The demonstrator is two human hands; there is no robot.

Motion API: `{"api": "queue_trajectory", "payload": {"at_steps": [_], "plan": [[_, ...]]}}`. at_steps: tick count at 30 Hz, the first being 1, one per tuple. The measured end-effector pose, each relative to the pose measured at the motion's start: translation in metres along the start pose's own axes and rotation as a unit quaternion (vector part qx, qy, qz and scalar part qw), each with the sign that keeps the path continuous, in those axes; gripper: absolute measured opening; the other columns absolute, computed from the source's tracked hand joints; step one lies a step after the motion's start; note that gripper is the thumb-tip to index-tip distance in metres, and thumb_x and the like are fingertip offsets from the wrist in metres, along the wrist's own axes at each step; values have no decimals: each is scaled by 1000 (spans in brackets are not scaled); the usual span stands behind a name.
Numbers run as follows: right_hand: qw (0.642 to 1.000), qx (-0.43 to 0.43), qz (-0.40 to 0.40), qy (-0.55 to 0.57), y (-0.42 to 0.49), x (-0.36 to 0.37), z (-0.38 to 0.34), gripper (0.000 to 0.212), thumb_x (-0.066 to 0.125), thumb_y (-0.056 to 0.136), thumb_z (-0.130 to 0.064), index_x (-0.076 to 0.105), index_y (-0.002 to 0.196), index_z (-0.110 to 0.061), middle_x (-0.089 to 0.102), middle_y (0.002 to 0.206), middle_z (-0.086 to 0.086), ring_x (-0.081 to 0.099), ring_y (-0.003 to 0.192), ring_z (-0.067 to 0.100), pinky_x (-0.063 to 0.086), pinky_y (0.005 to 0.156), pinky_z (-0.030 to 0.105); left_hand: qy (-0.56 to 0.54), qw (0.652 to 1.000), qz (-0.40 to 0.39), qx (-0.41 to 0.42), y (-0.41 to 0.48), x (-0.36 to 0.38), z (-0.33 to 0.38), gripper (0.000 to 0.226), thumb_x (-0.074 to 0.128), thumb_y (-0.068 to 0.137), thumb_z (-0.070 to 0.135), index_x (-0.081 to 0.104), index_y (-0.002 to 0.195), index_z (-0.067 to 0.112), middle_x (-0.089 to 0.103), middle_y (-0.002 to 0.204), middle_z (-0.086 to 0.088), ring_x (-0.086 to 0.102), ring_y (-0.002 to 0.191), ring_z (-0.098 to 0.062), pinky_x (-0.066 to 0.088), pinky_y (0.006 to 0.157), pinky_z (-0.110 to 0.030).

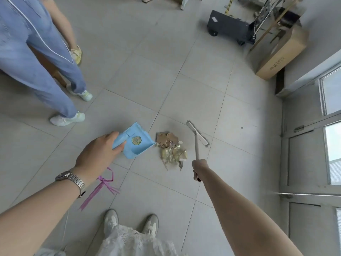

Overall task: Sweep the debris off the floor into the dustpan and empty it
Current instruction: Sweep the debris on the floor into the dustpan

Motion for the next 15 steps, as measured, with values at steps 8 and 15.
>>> {"api": "queue_trajectory", "payload": {"at_steps": [8,15], "plan": [[942,-164,-25,-293,30,37,-47,41,29,88,2,45,125,-3,46,70,10,45,47,20,35,40,21,-21,998,-47,-38,-9,16,-15,26,54,90,42,51,84,17,50,61,-2,45,54,-23,31,44,-28],[895,-176,-37,-408,44,64,-15,46,33,90,-10,46,135,-7,52,81,6,52,59,23,46,54,29,-55,994,-78,-61,-19,20,-28,23,55,89,42,53,82,19,45,58,1,39,51,-19,29,45,-29]]}}
Point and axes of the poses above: each hand's wrist, its own y-axis towards the middle knuckle, its own x-axis out of the palm, z = x × y, the point moved 7 cm from there along y, towards the middle knuckle
